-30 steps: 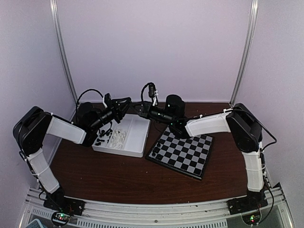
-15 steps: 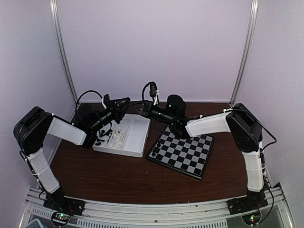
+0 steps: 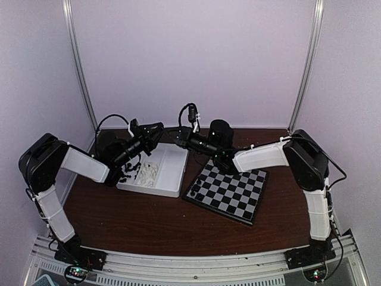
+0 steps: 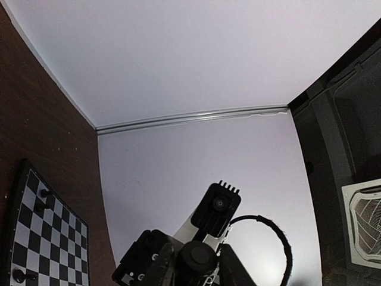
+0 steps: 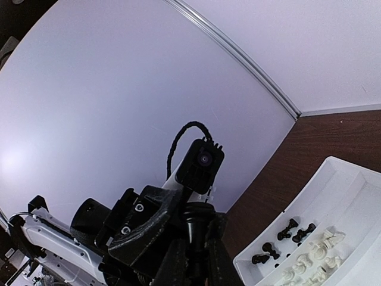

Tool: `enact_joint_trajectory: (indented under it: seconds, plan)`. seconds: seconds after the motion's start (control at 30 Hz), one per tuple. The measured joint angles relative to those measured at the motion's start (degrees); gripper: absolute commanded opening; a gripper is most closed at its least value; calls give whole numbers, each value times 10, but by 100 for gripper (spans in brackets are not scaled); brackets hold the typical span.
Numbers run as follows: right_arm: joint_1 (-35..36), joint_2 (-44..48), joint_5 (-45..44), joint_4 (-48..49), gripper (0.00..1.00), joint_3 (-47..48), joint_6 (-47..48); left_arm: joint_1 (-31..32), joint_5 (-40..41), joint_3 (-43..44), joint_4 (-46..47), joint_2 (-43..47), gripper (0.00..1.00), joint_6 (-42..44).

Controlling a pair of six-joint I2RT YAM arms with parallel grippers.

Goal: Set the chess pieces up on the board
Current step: Place the chess piece on the chessboard.

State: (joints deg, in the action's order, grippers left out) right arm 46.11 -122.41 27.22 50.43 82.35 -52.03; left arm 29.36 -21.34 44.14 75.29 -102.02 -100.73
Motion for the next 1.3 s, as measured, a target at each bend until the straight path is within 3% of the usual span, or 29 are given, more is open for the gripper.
enact_joint_trajectory:
  seconds: [0.1, 0.27, 0.43, 0.57, 0.7, 0.9, 0.97, 1.17, 1.3]
  plan:
    - [-1, 2, 0, -1, 0, -5, 3, 0, 1, -1, -4, 0, 40, 7]
    - [-5, 26, -2, -12, 0, -33, 13, -3, -4, -7, -37, 5, 67, 31]
    - [-22, 73, 2, -25, 0, -79, 15, -34, -31, -21, -137, 74, 75, 88]
    - [-49, 133, 15, -95, 0, -112, 44, -67, -50, -21, -242, 161, 78, 170]
    - [-72, 201, 19, -230, 0, -121, 118, -85, -74, 4, -382, 219, 81, 281]
    - [-78, 263, -14, -553, 1, -53, 280, -87, -60, 116, -680, 254, 97, 497]
    - [-78, 264, -31, -655, 2, -19, 326, -87, -38, 138, -756, 277, 98, 562]
    - [-78, 236, -86, -909, 0, 65, 414, -87, 34, 159, -884, 334, 98, 675]
    - [-78, 194, -118, -1025, 0, 97, 442, -87, 78, 164, -933, 348, 98, 718]
